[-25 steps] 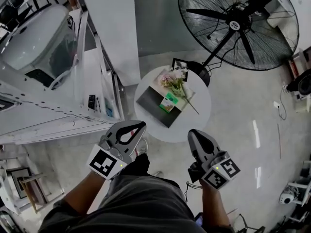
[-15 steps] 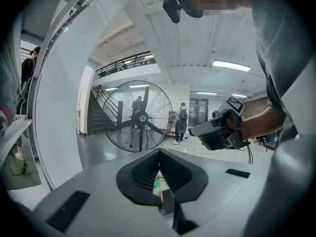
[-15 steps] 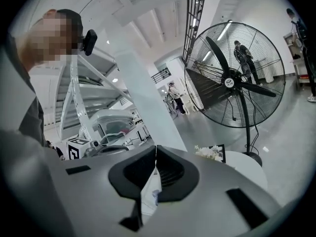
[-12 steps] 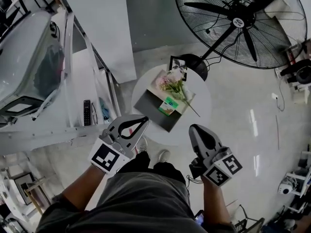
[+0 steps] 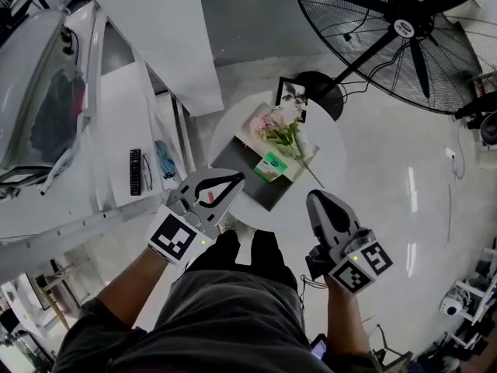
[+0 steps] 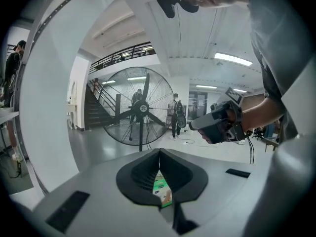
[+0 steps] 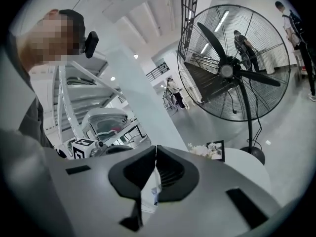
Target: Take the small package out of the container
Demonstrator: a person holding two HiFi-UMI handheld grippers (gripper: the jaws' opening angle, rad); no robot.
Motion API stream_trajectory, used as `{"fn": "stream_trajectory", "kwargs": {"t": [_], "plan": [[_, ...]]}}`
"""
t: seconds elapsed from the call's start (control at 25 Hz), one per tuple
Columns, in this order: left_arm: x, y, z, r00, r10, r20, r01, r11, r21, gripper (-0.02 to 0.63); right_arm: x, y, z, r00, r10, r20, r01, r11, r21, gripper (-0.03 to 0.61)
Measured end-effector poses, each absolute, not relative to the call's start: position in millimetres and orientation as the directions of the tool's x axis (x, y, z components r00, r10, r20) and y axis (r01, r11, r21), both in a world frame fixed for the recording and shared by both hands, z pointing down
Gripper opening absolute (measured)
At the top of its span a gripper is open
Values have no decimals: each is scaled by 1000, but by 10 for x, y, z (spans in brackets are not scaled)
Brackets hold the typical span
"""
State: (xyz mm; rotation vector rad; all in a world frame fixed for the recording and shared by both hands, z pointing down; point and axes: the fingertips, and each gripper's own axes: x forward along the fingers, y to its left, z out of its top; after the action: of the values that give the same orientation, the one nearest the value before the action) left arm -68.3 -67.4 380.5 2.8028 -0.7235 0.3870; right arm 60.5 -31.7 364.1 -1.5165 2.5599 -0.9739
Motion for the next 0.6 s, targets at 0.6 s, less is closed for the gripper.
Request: {"fn": "stream_trajectory", "kwargs": {"t": [0.6], "plan": [[5, -1041, 4704, 814, -352, 462, -426, -902, 65, 22, 1220, -665, 4322, -602, -731, 321, -720, 323, -615, 22]]}}
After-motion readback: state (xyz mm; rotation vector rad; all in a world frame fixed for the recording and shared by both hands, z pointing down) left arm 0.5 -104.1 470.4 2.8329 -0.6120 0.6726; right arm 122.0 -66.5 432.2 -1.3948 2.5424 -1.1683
